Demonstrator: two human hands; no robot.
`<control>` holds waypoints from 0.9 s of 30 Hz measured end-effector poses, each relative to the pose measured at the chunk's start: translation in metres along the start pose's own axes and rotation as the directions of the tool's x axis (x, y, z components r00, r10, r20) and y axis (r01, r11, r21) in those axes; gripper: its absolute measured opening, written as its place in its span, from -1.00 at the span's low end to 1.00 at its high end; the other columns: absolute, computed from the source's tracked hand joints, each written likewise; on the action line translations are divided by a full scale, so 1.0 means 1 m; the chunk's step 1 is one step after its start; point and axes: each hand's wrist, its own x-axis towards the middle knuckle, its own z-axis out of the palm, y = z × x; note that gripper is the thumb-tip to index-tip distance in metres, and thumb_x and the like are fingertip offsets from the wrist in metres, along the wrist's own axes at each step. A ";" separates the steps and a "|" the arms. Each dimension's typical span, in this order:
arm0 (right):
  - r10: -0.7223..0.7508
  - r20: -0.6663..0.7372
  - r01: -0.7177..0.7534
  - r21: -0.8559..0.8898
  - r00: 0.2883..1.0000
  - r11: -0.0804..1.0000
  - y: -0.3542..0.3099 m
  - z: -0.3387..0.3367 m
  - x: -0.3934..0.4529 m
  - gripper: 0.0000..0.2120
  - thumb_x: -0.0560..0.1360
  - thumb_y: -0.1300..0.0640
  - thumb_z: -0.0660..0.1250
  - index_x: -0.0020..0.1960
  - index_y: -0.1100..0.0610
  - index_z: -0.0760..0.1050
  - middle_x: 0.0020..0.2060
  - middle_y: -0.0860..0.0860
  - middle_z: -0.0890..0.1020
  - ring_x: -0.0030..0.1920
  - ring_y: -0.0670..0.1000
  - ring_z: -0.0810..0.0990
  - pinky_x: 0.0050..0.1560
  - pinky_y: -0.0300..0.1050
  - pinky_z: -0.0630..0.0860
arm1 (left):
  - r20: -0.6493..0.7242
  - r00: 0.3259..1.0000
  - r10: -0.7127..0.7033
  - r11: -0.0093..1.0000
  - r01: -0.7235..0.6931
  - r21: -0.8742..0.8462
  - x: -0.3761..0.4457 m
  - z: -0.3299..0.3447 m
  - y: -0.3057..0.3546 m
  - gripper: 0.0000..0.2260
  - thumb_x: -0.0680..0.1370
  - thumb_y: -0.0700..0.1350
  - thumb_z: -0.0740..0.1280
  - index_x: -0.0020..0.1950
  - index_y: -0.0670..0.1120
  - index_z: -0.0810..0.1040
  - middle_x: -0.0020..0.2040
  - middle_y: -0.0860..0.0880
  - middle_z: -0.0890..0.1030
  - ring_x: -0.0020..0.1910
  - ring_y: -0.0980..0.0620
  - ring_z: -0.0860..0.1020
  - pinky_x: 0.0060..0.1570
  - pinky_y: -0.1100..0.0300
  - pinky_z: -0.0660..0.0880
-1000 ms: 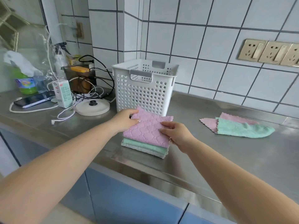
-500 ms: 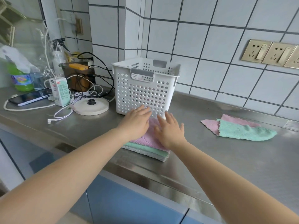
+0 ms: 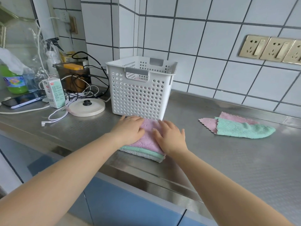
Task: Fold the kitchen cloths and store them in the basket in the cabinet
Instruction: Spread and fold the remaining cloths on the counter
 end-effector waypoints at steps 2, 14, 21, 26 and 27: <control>-0.039 -0.152 0.047 0.047 0.988 0.998 0.012 -0.012 -0.003 -0.56 0.55 -0.13 0.13 0.40 -0.05 0.32 0.37 -0.04 0.40 0.35 0.02 0.37 0.44 0.23 0.05 | -0.171 0.983 0.070 0.996 -0.079 -0.046 0.001 -0.008 0.015 -0.59 0.58 -0.04 0.13 0.45 -0.02 0.31 0.38 -0.01 0.44 0.33 0.00 0.39 0.35 0.04 0.24; 0.162 -0.158 -0.178 -0.092 0.974 0.980 0.167 -0.106 -0.025 -0.75 0.53 0.05 0.23 0.18 -0.02 0.54 0.20 -0.07 0.52 0.23 0.00 0.46 0.34 0.00 0.25 | 0.017 0.975 0.222 0.822 -0.177 -0.542 0.099 0.021 0.169 -0.72 0.54 -0.19 0.31 0.26 -0.09 0.53 0.20 -0.04 0.59 0.13 0.05 0.55 0.01 0.42 0.33; 0.224 -0.041 -0.227 -0.157 0.974 0.961 0.246 -0.129 -0.004 -0.67 0.57 0.14 0.15 0.31 0.00 0.47 0.38 -0.10 0.39 0.32 -0.05 0.40 0.30 -0.17 0.31 | 0.045 0.984 0.174 0.881 -0.135 -0.454 0.170 0.057 0.206 -0.67 0.52 -0.30 0.18 0.22 -0.08 0.56 0.21 -0.11 0.57 0.16 -0.11 0.53 0.16 0.11 0.45; 0.113 -0.040 -0.119 -0.204 0.993 0.972 0.260 -0.125 0.046 -0.56 0.55 0.26 0.11 0.37 -0.05 0.38 0.39 -0.09 0.37 0.30 0.03 0.42 0.18 -0.12 0.39 | 0.031 0.972 0.234 0.944 -0.219 -0.246 0.204 0.067 0.201 -0.59 0.47 -0.34 0.16 0.22 -0.03 0.56 0.10 -0.15 0.57 0.08 -0.15 0.52 0.04 0.00 0.46; 0.111 -0.031 -0.115 -0.202 0.993 0.973 0.261 -0.123 0.057 -0.52 0.53 0.29 0.10 0.38 -0.08 0.36 0.39 -0.09 0.37 0.29 0.04 0.43 0.15 -0.13 0.40 | 0.039 0.966 0.256 0.944 -0.240 -0.227 0.208 0.068 0.198 -0.61 0.49 -0.32 0.17 0.22 -0.01 0.56 0.09 -0.13 0.57 0.07 -0.15 0.51 0.03 0.00 0.46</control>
